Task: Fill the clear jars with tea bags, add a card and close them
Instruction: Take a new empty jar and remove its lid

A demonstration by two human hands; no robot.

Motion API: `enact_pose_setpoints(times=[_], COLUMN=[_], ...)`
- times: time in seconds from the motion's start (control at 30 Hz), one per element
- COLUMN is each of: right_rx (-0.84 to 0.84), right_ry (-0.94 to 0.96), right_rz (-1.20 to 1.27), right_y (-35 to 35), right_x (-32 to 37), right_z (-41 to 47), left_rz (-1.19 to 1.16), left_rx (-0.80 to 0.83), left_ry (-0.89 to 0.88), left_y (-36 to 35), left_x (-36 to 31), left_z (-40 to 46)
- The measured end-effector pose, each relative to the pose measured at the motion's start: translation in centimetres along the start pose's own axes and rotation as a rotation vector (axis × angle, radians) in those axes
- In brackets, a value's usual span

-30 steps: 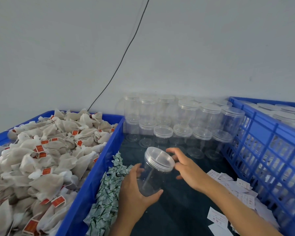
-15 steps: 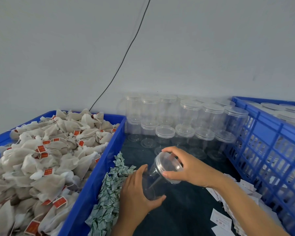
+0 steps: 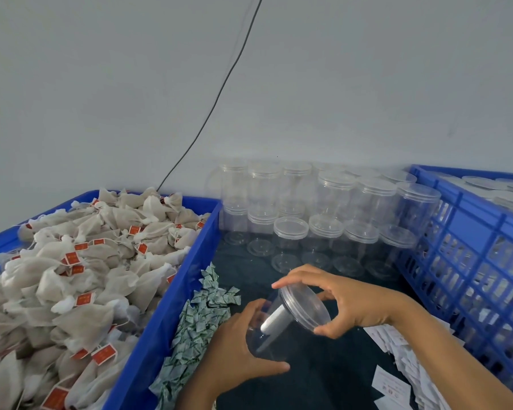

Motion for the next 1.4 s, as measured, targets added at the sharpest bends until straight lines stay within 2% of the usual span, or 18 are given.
enact_pose_setpoints(times=[0.17,0.27,0.4,0.6,0.73,0.8,0.87,0.97,1.07,1.2,1.3,1.4], right_rx=[0.069,0.056,-0.163,-0.346,-0.589,-0.737,-0.853,-0.941,-1.029,-1.000,-0.997,-0.987], right_ry=[0.001,0.013,0.080,0.221,0.335,0.253,0.076,-0.116,-0.299,-0.470,-0.482,-0.455], right_rz=[-0.161,-0.388,-0.717,-0.839,-1.086,-0.977,-0.636,0.025,0.356,0.410,0.435,0.373], right_y=[-0.9,-1.4,-1.2,-1.9,-0.8,1.2,2.7,1.4,-2.3,-7.5,-9.0,-9.1], right_x=[0.2,0.4,1.4,1.6,2.1,1.2,-1.3,-6.0,-9.8,-11.6,-11.5,-11.0], right_z=[0.2,0.4,0.6,-0.1,-0.8,-1.3,-2.0,-2.2,-2.2,-1.5,-1.0,-0.5], left_rz=[-0.074,-0.144,-0.306,-0.497,-0.545,-0.563,-0.573,-0.493,-0.368,-0.332,-0.331,-0.317], left_rx=[0.071,0.095,0.123,0.249,0.346,0.287,0.169,-0.001,-0.132,-0.215,-0.320,-0.325], left_ry=[0.038,0.057,0.153,0.260,0.290,0.268,0.213,0.142,0.090,0.053,0.048,0.074], left_y=[0.1,-0.2,-0.1,-0.7,-0.9,-0.3,0.6,0.8,-0.2,-1.5,-1.2,-1.2], left_x=[0.4,0.3,0.7,0.6,0.4,0.6,0.6,0.6,0.9,1.6,2.3,3.1], left_z=[-0.1,-0.1,-0.1,-0.6,-1.0,-0.9,-0.5,0.1,0.7,1.3,1.5,1.6])
Point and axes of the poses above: each hand's wrist, its own z-axis towards the middle knuckle, its own y-axis out of the back of the hand, x = y × z, the point moved 8 cm from there along z, towards the middle knuckle, and after that the axes turned 13 degrees about -z, right-handed, at the moved point
